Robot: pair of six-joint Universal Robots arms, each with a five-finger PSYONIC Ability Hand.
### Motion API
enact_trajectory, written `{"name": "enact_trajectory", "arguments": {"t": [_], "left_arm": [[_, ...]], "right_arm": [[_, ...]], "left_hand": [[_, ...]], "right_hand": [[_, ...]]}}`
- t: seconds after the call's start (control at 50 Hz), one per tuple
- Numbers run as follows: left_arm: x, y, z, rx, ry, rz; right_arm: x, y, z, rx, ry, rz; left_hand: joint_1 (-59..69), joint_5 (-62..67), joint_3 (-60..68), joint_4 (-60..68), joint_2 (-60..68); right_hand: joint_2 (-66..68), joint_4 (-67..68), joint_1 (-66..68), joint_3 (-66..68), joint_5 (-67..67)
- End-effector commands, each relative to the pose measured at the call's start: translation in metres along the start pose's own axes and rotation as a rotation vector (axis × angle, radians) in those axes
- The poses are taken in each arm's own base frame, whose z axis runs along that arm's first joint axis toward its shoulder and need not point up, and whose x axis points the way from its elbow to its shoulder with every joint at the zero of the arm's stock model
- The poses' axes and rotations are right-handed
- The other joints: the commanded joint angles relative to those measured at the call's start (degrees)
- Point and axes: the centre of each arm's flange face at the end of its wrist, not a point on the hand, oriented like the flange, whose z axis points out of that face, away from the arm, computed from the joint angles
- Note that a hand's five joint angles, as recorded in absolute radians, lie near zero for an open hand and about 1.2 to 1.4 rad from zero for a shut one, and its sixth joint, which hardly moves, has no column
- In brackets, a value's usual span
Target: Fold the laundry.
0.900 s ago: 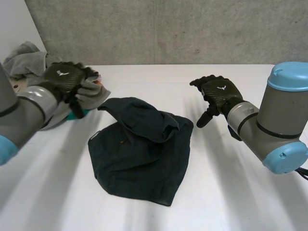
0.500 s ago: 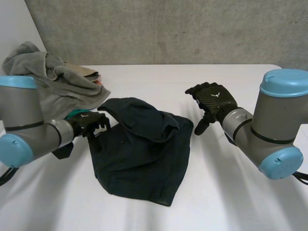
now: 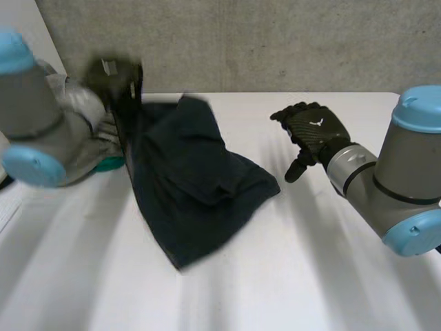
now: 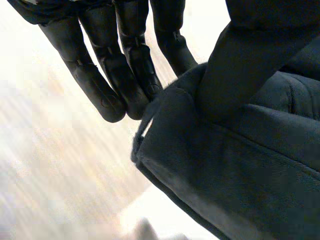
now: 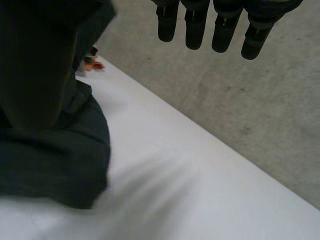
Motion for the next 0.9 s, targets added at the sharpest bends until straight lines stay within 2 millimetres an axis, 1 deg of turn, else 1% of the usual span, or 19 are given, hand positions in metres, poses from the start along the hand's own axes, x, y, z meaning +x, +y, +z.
{"name": "enact_trajectory", "arguments": {"t": [0.02,0.06,0.08,0.2,0.22,0.28,0.3,0.32,0.34,0.36,0.38,0.44,0.5,0.52,0.58,0.6,0.7,0.82,0.9], "left_arm": [[0.019,-0.132,-0.012,0.439,0.099,-0.115],[0.038,-0.136,-0.018,0.447,0.187,-0.149],[0.056,-0.134,-0.023,0.433,0.268,-0.184],[0.123,-0.113,-0.048,0.374,0.524,-0.318],[0.140,-0.105,-0.052,0.360,0.573,-0.355],[0.168,-0.082,-0.058,0.305,0.656,-0.409],[0.187,-0.066,-0.065,0.253,0.719,-0.433],[0.197,-0.058,-0.070,0.222,0.754,-0.440],[0.205,-0.051,-0.075,0.194,0.787,-0.442],[0.212,-0.044,-0.081,0.168,0.819,-0.440],[0.223,-0.036,-0.090,0.141,0.869,-0.426],[0.221,-0.035,-0.093,0.139,0.875,-0.388],[0.200,-0.048,-0.087,0.179,0.788,-0.353],[0.186,-0.056,-0.083,0.199,0.728,-0.345],[0.163,-0.064,-0.078,0.219,0.628,-0.341],[0.148,-0.067,-0.077,0.222,0.564,-0.340],[0.113,-0.063,-0.080,0.191,0.408,-0.317],[0.113,-0.027,-0.112,-0.028,0.371,-0.245],[0.133,0.007,-0.147,-0.226,0.450,-0.147]], "right_arm": [[0.029,-0.006,0.006,0.016,0.083,0.009],[0.034,-0.007,0.007,0.017,0.098,0.013],[0.040,-0.007,0.008,0.016,0.115,0.016],[0.065,-0.008,0.011,0.016,0.199,0.029],[0.073,-0.008,0.011,0.016,0.227,0.033],[0.086,-0.009,0.012,0.019,0.273,0.034],[0.095,-0.010,0.012,0.020,0.306,0.034],[0.100,-0.010,0.013,0.022,0.324,0.034],[0.103,-0.010,0.013,0.020,0.340,0.033],[0.108,-0.010,0.013,0.019,0.360,0.034],[0.115,-0.009,0.014,0.017,0.385,0.032],[0.122,-0.008,0.015,0.013,0.405,0.027],[0.121,-0.007,0.015,0.006,0.390,0.015],[0.120,-0.008,0.015,0.005,0.382,0.010],[0.106,-0.009,0.014,-0.009,0.328,-0.015],[0.098,-0.010,0.013,-0.019,0.302,-0.028],[0.072,-0.018,0.003,-0.057,0.227,-0.106],[0.051,-0.016,-0.019,-0.153,0.085,-0.354],[0.032,0.014,-0.045,-0.335,-0.104,-0.533]], "left_hand": [[14.5,15.1,12.1,11.6,11.6],[14.5,15.1,12.1,11.6,11.6],[14.5,15.1,12.1,11.6,11.6],[14.5,15.1,12.1,11.6,11.6],[14.5,15.1,12.1,11.6,11.6],[14.5,15.1,12.1,11.6,11.6],[14.5,15.1,12.1,11.6,11.6],[11.8,12.4,9.5,8.9,9.0],[0.8,1.4,-1.5,-2.1,-2.0],[-12.1,-11.5,-14.5,-15.0,-14.9],[-33.1,-32.5,-35.4,-36.0,-35.9],[-40.8,-40.2,-43.2,-43.8,-43.7],[-46.2,-45.6,-48.6,-49.1,-49.0],[-46.1,-45.4,-48.4,-49.0,-48.9],[-46.1,-45.4,-48.4,-49.0,-48.9],[-46.1,-45.4,-48.4,-49.0,-48.9],[-38.7,-38.1,-41.0,-41.6,-41.5],[-29.6,-29.0,-31.9,-32.5,-32.4],[-19.3,-18.7,-21.7,-22.3,-22.2]], "right_hand": [[-2.1,-1.8,-3.7,-2.0,-2.4],[-2.1,-1.8,-3.7,-2.0,-2.4],[-2.1,-1.8,-3.7,-2.0,-2.4],[-2.1,-1.8,-3.7,-2.0,-2.4],[-2.1,-1.8,-3.7,-2.0,-2.4],[-2.1,-1.8,-3.7,-2.0,-2.4],[-2.1,-1.8,-3.7,-2.0,-2.4],[-2.1,-1.8,-3.7,-2.0,-2.4],[-2.1,-1.8,-3.7,-2.0,-2.4],[-2.1,-1.8,-3.7,-2.0,-2.4],[-2.1,-1.8,-3.7,-2.0,-2.4],[-2.1,-1.8,-3.7,-2.0,-2.4],[-2.1,-1.8,-3.7,-2.0,-2.4],[-2.1,-1.8,-3.7,-2.0,-2.4],[-2.1,-1.8,-3.7,-2.0,-2.4],[-2.1,-1.8,-3.7,-2.0,-2.4],[-2.1,-1.8,-3.7,-2.0,-2.4],[-2.1,-1.8,-3.7,-2.0,-2.4],[-2.1,-1.8,-3.7,-2.0,-2.4]]}}
